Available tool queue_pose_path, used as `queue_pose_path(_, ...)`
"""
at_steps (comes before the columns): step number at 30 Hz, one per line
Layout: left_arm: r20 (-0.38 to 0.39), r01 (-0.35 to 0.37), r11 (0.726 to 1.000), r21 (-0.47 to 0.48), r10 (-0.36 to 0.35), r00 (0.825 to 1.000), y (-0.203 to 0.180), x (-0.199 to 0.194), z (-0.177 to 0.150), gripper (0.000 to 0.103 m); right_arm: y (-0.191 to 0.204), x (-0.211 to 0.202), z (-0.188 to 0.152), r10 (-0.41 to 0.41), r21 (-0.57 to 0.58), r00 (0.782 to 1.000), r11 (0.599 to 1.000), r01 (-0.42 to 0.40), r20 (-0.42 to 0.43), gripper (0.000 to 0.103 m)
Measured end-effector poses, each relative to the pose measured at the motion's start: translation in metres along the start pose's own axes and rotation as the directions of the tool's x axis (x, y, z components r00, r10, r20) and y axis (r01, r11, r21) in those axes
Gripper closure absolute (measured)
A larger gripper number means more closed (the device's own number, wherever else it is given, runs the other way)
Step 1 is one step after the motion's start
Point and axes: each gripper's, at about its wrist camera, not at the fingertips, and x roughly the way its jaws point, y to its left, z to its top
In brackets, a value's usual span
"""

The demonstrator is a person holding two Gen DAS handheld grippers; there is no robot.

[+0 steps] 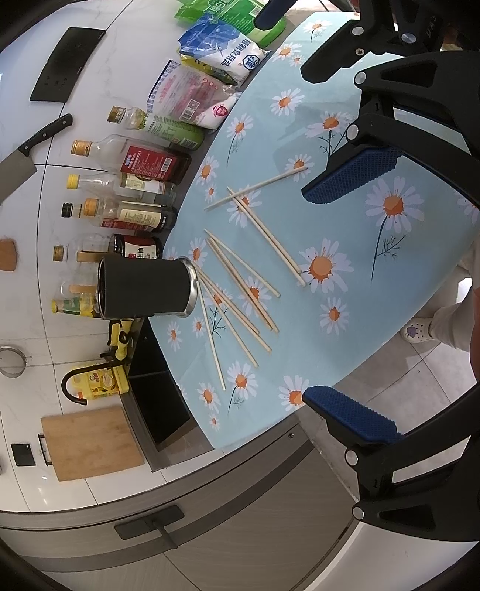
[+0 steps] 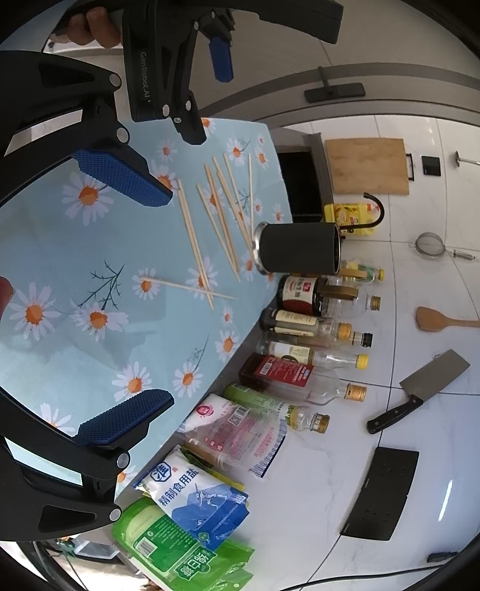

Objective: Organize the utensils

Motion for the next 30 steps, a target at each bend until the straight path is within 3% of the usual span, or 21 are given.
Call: queue_pose_path(30,-0.004,0.0,1.0,0.013,0.0,1.0,-0.0046,0.0015,-0.0023,0.006,-0.0032,-0.0006,-0.0034,-0.001,0.011,1.0,1.0,0.001,0.001,0.008)
